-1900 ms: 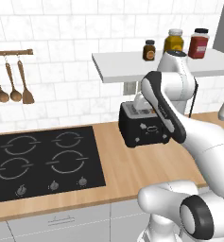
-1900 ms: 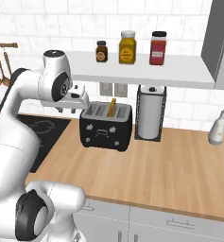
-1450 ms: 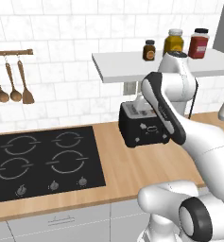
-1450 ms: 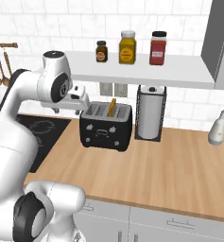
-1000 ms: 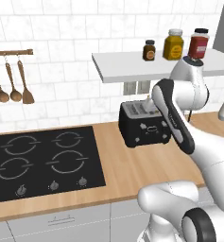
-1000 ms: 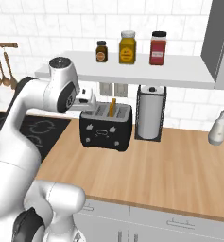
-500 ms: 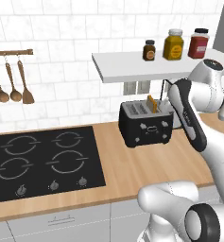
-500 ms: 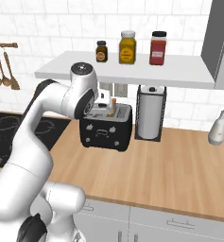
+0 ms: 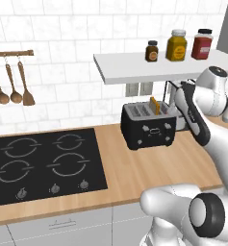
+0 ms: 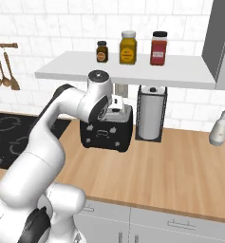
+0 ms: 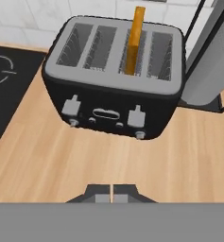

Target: Start the toaster. Once the lever pops up, take the bread to the plate on the dining counter.

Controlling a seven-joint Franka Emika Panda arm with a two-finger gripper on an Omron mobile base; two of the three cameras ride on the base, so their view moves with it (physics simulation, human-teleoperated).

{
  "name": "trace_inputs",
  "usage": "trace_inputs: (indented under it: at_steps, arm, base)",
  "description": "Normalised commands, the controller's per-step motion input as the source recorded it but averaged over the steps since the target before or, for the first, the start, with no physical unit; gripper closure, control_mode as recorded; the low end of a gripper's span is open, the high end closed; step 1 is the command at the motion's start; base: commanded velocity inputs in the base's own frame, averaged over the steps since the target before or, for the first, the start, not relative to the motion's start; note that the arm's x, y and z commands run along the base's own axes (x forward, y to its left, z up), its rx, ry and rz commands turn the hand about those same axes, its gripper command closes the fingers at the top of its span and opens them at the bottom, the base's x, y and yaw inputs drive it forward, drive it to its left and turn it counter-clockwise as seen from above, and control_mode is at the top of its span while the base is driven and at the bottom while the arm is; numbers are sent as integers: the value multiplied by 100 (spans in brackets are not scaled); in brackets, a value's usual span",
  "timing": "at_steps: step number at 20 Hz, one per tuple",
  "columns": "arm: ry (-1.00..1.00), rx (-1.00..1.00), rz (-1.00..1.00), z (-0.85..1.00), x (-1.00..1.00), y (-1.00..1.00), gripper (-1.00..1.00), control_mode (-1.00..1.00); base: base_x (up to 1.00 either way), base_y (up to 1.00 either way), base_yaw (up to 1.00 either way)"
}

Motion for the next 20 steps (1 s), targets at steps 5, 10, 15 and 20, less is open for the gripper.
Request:
trace_inputs:
  at_steps: [5, 10, 15, 20]
  arm:
    - [-1, -3, 0, -29, 10, 0, 100, -100]
    - [0, -3, 0, -26, 30, 0, 100, -100]
    - [0, -2, 0, -12, 24, 0, 100, -100]
    - [0, 0, 0, 0, 23, 0, 100, -100]
  base:
    - [0, 0, 0]
    - [0, 0, 0]
    - [0, 0, 0]
    - [0, 0, 0]
